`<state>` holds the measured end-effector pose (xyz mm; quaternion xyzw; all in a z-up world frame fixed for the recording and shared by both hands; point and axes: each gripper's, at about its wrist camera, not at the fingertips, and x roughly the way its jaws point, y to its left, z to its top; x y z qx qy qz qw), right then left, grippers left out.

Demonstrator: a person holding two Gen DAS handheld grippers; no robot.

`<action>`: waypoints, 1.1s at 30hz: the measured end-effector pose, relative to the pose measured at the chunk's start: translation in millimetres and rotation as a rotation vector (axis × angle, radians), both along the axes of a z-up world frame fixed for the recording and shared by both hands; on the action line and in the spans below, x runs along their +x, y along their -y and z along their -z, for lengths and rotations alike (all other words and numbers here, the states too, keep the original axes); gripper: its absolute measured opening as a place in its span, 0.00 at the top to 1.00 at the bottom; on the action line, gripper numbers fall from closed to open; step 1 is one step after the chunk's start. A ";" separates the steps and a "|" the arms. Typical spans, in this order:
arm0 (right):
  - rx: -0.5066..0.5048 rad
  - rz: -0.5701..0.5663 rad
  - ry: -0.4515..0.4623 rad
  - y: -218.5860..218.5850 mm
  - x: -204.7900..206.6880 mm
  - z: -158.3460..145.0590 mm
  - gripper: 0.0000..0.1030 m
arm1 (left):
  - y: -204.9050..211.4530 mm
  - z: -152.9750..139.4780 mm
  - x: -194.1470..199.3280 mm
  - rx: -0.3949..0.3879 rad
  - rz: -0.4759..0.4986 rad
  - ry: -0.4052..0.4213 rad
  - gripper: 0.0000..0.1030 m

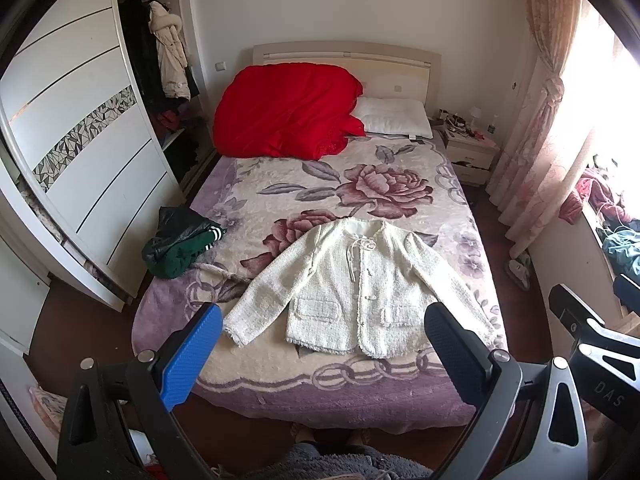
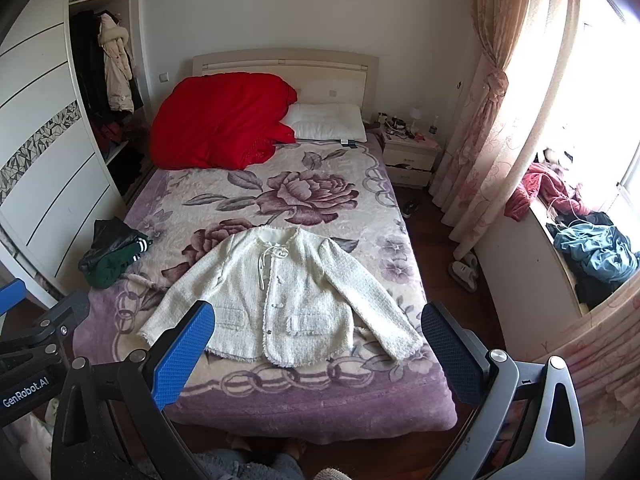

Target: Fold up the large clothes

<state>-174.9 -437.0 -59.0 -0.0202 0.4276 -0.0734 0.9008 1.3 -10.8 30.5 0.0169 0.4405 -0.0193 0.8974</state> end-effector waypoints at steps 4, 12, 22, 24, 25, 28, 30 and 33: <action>0.002 0.000 0.001 0.8 -1.0 3.4 0.00 | 2.9 0.0 -0.6 -0.002 0.000 0.004 0.00; -0.001 -0.006 0.006 -0.8 4.6 -17.5 0.00 | -0.3 -1.7 0.8 -0.013 0.001 0.007 0.00; -0.004 -0.009 0.013 -13.1 5.0 -39.6 0.00 | -8.9 -3.8 -0.9 -0.018 -0.002 0.014 0.00; -0.005 -0.009 0.015 -13.1 3.6 -38.7 0.00 | -12.6 -6.1 1.5 -0.022 -0.004 0.013 0.00; -0.004 -0.009 0.015 -13.3 3.6 -39.2 0.00 | -12.7 -6.5 2.3 -0.023 -0.004 0.013 0.00; -0.004 -0.011 0.016 -14.2 3.3 -36.0 0.00 | -16.2 -6.7 0.3 -0.026 -0.005 0.016 0.00; -0.007 -0.010 0.018 -14.2 2.3 -34.7 0.00 | -16.0 -6.9 0.9 -0.025 -0.005 0.017 0.00; -0.003 -0.010 0.020 -14.2 3.0 -36.6 0.00 | -16.0 -6.1 -0.1 -0.025 -0.004 0.017 0.00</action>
